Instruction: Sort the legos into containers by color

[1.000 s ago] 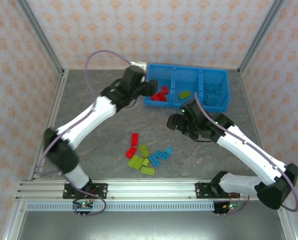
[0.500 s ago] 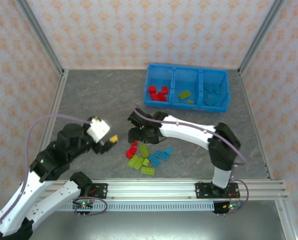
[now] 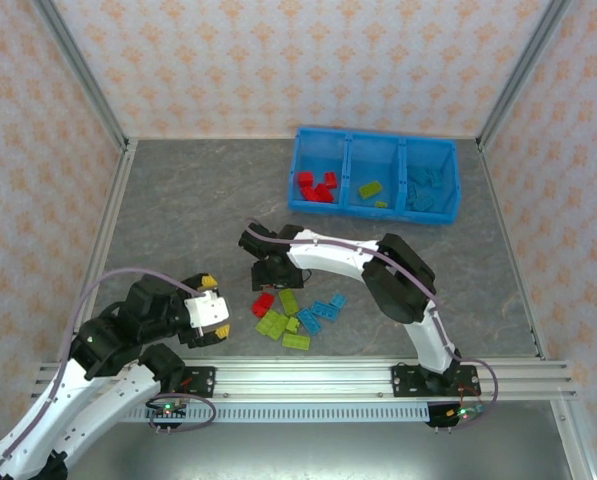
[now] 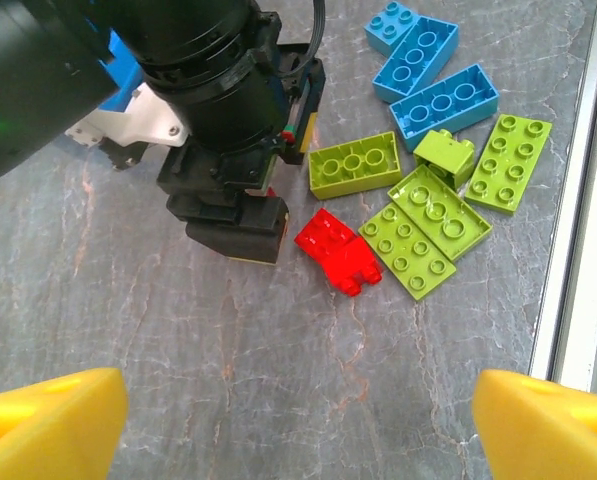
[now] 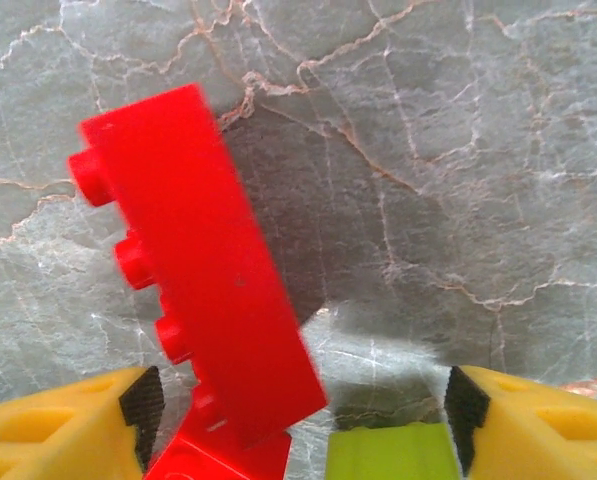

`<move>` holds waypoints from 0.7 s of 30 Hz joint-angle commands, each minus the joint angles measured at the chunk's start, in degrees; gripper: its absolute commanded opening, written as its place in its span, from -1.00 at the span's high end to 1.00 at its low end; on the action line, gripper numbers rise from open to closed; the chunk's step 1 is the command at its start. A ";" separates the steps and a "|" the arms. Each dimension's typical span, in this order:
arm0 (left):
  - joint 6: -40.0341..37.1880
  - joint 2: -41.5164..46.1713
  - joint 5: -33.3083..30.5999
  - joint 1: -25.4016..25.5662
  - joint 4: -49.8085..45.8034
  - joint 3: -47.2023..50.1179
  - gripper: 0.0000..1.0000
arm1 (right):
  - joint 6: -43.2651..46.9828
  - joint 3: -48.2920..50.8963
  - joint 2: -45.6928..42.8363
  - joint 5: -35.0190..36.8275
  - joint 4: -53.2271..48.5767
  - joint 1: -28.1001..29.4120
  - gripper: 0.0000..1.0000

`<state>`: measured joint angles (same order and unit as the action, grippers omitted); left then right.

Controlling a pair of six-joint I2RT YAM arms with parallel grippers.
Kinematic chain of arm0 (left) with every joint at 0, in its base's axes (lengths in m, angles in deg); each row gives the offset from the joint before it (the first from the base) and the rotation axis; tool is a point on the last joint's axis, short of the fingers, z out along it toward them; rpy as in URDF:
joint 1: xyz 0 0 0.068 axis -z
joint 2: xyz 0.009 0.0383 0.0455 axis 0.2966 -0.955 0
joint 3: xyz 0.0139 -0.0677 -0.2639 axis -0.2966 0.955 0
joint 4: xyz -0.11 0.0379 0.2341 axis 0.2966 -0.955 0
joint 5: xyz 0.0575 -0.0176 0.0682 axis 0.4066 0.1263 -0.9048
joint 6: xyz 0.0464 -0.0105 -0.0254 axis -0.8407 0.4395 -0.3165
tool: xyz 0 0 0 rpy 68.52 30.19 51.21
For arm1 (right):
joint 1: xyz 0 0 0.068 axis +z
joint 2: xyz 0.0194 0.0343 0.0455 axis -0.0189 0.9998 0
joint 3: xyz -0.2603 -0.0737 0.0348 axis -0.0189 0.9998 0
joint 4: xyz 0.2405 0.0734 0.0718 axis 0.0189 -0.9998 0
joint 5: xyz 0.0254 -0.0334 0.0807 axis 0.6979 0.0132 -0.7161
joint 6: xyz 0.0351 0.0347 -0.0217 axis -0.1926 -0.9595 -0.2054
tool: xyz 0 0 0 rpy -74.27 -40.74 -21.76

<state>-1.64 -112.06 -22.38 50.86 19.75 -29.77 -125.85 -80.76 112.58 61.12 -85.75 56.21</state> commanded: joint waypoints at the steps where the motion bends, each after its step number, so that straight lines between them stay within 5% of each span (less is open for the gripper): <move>1: -1.20 -0.83 1.99 -0.19 3.42 1.42 -0.80 | 0.81 -2.47 2.60 2.97 -2.51 0.00 -0.41; 11: 0.39 -0.81 2.98 -0.21 7.17 4.92 -0.80 | 4.64 -8.29 5.57 6.02 -4.29 -0.02 0.21; 13: 0.53 -0.82 3.28 -0.20 7.66 5.27 -0.80 | 6.19 -9.92 5.94 7.61 -5.97 0.01 0.07; 16: 0.67 -0.96 3.17 -0.14 8.06 5.49 -0.80 | 9.70 -13.21 6.48 13.18 -9.94 0.00 -0.51; 21: 0.48 -1.17 3.05 -0.24 8.46 5.66 -0.81 | 19.44 -16.95 7.99 14.97 -11.71 -0.19 -0.65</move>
<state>-1.42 -112.94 -19.89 50.86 25.78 -24.81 -113.91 -95.32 119.14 72.57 -94.07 56.13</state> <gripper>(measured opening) 0.904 0.823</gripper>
